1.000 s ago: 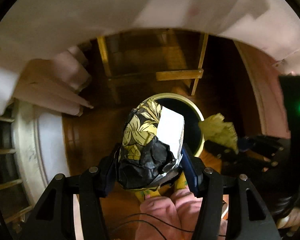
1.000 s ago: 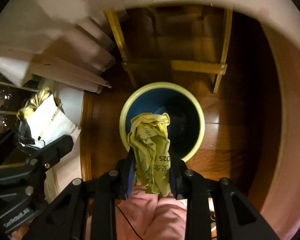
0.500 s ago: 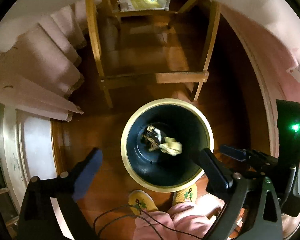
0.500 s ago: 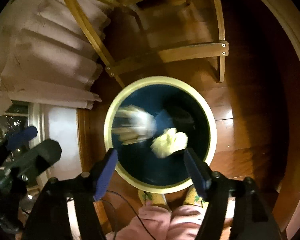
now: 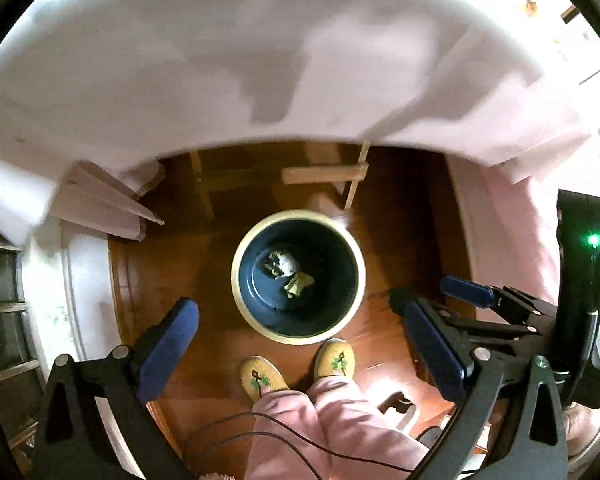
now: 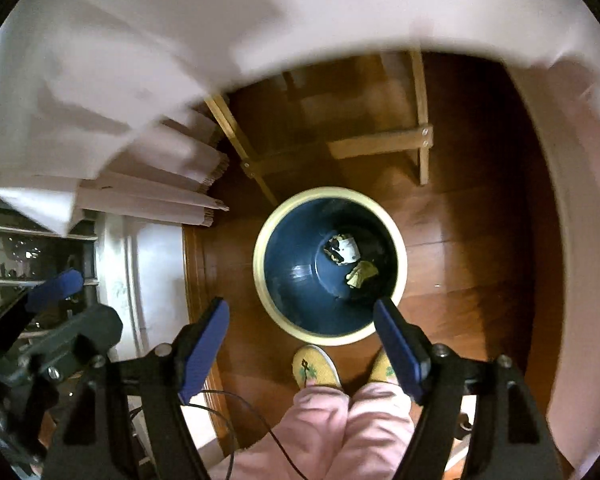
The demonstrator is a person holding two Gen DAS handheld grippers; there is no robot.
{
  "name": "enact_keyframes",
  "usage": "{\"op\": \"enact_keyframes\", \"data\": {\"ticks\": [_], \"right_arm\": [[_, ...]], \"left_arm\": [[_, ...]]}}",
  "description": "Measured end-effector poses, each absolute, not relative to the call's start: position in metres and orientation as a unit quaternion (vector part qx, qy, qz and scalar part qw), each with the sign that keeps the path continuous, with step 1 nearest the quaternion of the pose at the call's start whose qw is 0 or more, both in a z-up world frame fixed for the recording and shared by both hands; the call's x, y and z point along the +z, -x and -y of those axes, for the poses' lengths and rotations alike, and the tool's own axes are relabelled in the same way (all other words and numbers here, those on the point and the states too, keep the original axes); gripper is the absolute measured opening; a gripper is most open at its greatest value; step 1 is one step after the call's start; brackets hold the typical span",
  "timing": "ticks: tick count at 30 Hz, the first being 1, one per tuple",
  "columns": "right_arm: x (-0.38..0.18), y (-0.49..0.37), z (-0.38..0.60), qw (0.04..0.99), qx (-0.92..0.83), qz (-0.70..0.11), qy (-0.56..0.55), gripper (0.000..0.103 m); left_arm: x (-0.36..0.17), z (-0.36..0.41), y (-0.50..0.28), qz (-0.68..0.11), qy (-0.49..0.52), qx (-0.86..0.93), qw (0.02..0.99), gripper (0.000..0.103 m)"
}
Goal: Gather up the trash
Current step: 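Raise both tools back toward the table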
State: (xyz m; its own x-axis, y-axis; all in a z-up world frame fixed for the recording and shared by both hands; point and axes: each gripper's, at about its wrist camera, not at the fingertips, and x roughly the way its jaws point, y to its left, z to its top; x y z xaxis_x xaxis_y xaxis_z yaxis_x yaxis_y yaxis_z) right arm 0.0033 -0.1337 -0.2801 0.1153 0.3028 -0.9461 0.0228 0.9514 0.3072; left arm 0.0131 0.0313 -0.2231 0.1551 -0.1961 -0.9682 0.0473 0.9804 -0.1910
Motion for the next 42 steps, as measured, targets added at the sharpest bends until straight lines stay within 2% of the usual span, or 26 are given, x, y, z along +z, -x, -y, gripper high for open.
{"op": "enact_keyframes", "data": {"ticks": [5,12,21,28,32,37,42], "right_arm": [[-0.199,0.005,0.140,0.757,0.089,-0.635,-0.129,0.075],[-0.102,0.006,0.141,0.798,0.076,-0.583,-0.131,0.075],[-0.031,-0.006,0.143,0.853,0.040,-0.508,-0.113,0.075],[-0.001,-0.027,0.159,0.877,0.019,-0.468,-0.104,0.075],[0.003,-0.051,0.173,0.880,0.014,-0.465,-0.094,0.075],[-0.002,-0.105,0.202,0.877,0.021,-0.472,-0.085,0.075],[-0.017,-0.173,0.234,0.866,0.047,-0.490,-0.085,0.075]], "left_arm": [[-0.147,-0.042,-0.011,-0.624,0.061,-0.090,0.774,0.102],[-0.040,-0.046,-0.018,-0.558,0.007,-0.108,0.823,0.102],[0.046,-0.038,-0.044,-0.470,-0.042,-0.131,0.872,0.102],[0.061,-0.034,-0.063,-0.444,-0.054,-0.122,0.886,0.101],[0.056,-0.032,-0.084,-0.451,-0.050,-0.116,0.884,0.094],[0.045,-0.023,-0.116,-0.458,-0.043,-0.090,0.883,0.088],[0.031,-0.002,-0.171,-0.486,-0.022,-0.052,0.872,0.088]]}}
